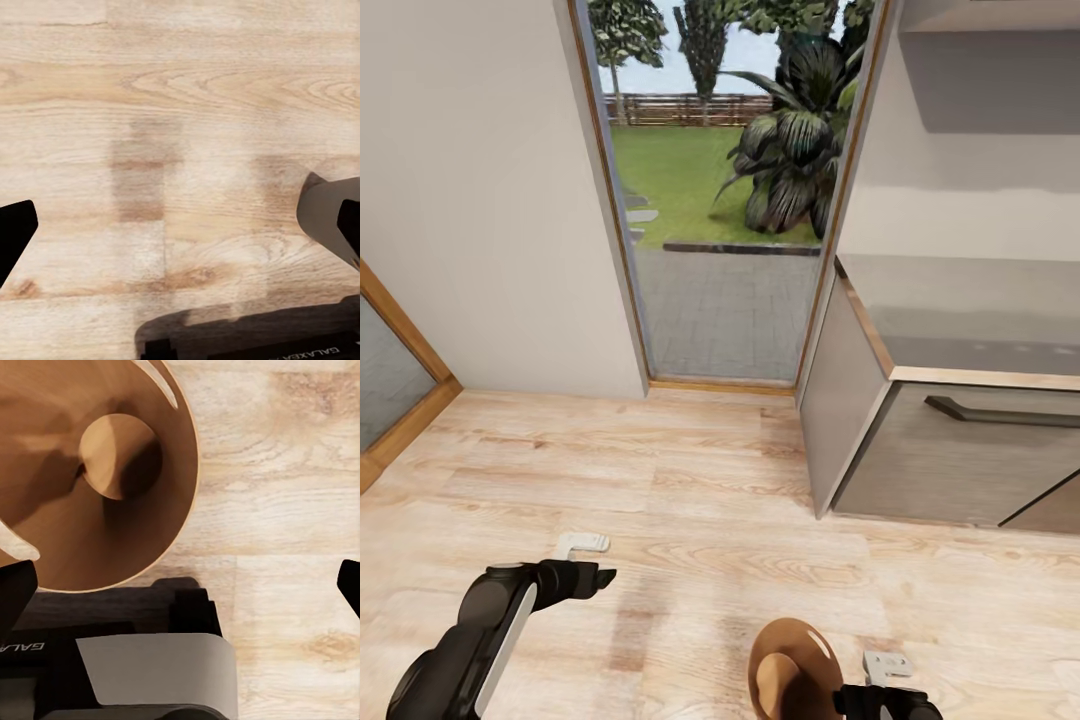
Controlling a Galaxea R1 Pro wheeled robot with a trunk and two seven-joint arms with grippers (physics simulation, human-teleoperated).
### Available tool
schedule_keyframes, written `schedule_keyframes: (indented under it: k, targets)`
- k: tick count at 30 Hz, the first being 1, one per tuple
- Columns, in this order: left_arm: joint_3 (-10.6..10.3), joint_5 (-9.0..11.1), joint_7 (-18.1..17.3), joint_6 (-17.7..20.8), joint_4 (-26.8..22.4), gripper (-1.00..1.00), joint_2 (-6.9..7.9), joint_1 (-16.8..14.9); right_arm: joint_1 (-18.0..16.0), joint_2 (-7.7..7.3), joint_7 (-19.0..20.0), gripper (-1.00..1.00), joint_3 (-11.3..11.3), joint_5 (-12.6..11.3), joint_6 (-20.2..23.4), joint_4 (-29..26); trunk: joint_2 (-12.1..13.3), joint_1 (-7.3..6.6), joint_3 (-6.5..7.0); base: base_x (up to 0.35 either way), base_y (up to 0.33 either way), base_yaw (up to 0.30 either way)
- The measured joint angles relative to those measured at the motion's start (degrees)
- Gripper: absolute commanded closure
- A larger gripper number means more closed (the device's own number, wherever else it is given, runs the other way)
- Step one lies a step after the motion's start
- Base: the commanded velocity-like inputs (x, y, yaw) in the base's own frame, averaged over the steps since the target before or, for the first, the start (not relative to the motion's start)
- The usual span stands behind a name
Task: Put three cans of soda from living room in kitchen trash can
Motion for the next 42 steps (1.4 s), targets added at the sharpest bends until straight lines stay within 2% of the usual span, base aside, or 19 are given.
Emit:
schedule_keyframes:
  k: [2, 12, 16, 19, 30, 37, 42]
  targets:
    - [0.03, 0.00, -0.02, 0.06, -0.04, -1.00, 0.01, 0.00, -0.05, -0.02, 0.00, -1.00, 0.00, 0.00, 0.00, -0.01, -0.80, 0.44, -0.36, 0.000, 0.000, 0.000]
    - [0.04, 0.02, -0.06, 0.09, -0.17, -1.00, 0.02, 0.00, -0.76, -1.08, -0.04, -1.00, -0.08, 0.20, 0.82, -0.38, -0.82, 0.45, -0.36, 0.000, 0.000, 0.000]
    - [0.00, 0.01, -0.06, 0.09, -0.15, -1.00, -0.03, 0.00, -4.34, -2.65, -0.08, -1.00, -0.09, 0.74, 1.70, -0.31, -2.00, 1.10, -0.89, 0.000, 0.000, 0.000]
    - [0.00, 0.01, -0.06, 0.09, -0.14, -1.00, -0.05, 0.00, -5.79, -3.09, -0.08, -1.00, -0.09, 0.98, 2.20, -0.23, -3.21, 1.76, -1.44, 0.000, 0.000, 0.000]
    - [-0.05, 0.02, -0.06, -0.11, -0.12, -1.00, -0.05, 0.00, -7.63, -3.09, -0.16, -1.00, 0.06, 1.14, 2.82, 0.59, -3.63, 1.98, -1.62, 0.000, 0.000, 0.000]
    - [-0.15, 0.02, 0.01, -0.18, -0.11, -1.00, -0.05, 0.00, -7.79, -2.99, -0.17, -1.00, 0.08, 1.27, 2.19, 5.83, -3.63, 1.98, -1.62, 0.000, 0.000, 0.000]
    - [-0.28, 0.02, 0.02, -0.24, -0.04, -1.00, -0.05, 0.00, -7.81, -2.96, -0.18, -1.00, 0.12, 1.25, 1.99, 7.55, -5.61, 3.08, -2.51, 0.000, 0.000, 0.000]
